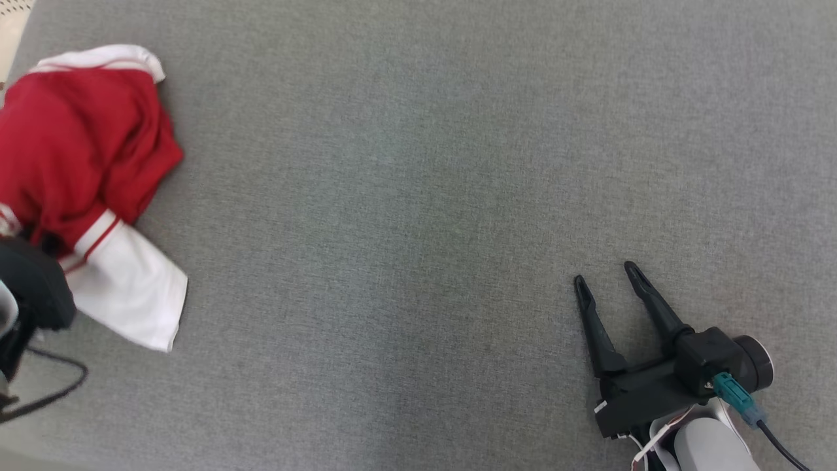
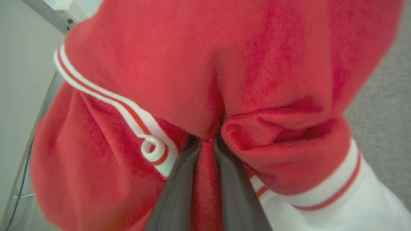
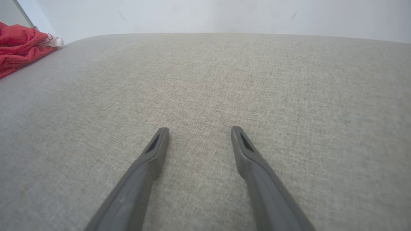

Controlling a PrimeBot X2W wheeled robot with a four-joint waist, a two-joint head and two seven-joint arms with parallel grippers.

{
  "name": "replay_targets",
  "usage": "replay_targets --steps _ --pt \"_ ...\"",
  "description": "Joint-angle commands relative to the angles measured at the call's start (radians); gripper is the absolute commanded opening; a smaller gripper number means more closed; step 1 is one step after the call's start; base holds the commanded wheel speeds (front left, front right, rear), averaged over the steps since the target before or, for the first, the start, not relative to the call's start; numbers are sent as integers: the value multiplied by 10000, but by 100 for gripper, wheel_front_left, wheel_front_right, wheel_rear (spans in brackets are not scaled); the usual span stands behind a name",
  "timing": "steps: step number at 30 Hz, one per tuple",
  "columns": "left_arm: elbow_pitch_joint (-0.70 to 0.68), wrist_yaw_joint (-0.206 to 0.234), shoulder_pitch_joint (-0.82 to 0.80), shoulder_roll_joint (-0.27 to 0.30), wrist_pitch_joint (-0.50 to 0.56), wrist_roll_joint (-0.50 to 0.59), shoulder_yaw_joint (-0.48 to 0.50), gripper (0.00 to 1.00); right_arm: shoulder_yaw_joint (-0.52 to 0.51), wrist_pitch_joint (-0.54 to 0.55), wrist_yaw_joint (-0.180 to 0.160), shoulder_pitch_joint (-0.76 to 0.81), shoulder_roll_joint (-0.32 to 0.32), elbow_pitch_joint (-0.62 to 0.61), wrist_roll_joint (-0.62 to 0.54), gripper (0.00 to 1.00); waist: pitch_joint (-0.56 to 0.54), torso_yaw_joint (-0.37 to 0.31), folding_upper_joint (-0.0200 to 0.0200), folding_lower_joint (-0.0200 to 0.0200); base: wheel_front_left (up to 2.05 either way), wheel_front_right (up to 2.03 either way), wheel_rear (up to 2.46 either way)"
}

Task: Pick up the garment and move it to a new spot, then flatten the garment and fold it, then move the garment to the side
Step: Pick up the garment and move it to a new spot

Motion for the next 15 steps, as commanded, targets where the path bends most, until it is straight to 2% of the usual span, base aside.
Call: replay_targets --steps 1,4,8,12,15 --pt "-70 7 -386 225 -525 262 -176 0 -203 247 -93 365 -139 643 131 100 -288 142 1 1 0 0 0" --pt "-142 7 -787 438 -1532 781 -529 0 -74 216 -65 434 43 601 189 100 -648 235 1 1 0 0 0" --pt "-208 47 -1491 456 -2494 1276 -676 0 51 170 -56 470 249 565 276 100 -1105 271 1 1 0 0 0" --pt "-718 50 -2065 416 -2815 1592 -584 0 49 138 -56 519 393 504 367 100 -1502 191 1 1 0 0 0" --pt "-1627 97 -2442 410 -2872 1940 -355 0 -14 138 -56 613 479 474 436 100 -1725 54 1 1 0 0 0"
